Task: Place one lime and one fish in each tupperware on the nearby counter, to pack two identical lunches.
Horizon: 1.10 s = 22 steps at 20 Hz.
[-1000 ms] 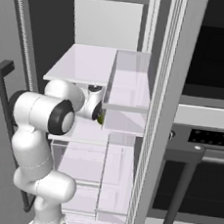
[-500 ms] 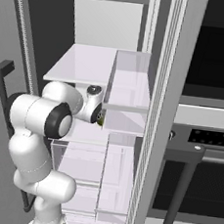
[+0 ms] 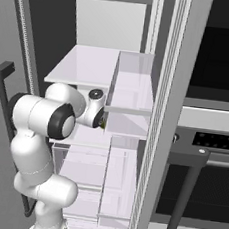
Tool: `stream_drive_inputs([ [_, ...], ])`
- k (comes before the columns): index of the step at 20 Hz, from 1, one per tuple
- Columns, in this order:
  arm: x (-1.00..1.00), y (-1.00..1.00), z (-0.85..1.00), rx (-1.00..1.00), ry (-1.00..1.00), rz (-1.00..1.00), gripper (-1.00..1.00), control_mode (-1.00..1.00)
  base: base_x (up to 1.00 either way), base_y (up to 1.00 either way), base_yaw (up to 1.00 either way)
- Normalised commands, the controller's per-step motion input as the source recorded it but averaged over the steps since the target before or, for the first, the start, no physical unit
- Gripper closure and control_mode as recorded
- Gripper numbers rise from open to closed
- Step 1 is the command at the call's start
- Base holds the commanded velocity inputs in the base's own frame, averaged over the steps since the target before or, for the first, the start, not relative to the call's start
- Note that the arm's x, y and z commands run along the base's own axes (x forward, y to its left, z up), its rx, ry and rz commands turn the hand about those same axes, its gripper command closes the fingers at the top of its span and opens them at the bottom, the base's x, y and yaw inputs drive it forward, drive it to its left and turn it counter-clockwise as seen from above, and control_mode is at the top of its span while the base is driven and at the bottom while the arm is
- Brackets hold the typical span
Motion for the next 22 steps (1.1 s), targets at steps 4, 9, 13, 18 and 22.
stream_drive_inputs([
  [4,-0.21,-0.01,-0.51,0.00,0.04,-0.04,1.00,-1.00,0.00,0.00,0.00],
  [9,-0.43,0.00,-0.50,0.01,-0.01,-0.03,1.00,-1.00,0.00,0.00,0.00],
  [13,-0.50,0.00,-0.47,0.04,-0.07,0.00,1.00,-1.00,0.00,0.00,0.00],
  [18,-0.51,0.00,-0.06,0.00,-0.15,0.00,1.00,-1.00,0.00,0.00,0.00],
  [22,-0.46,0.03,0.23,0.00,-0.09,0.00,1.00,-1.00,0.00,0.00,0.00],
])
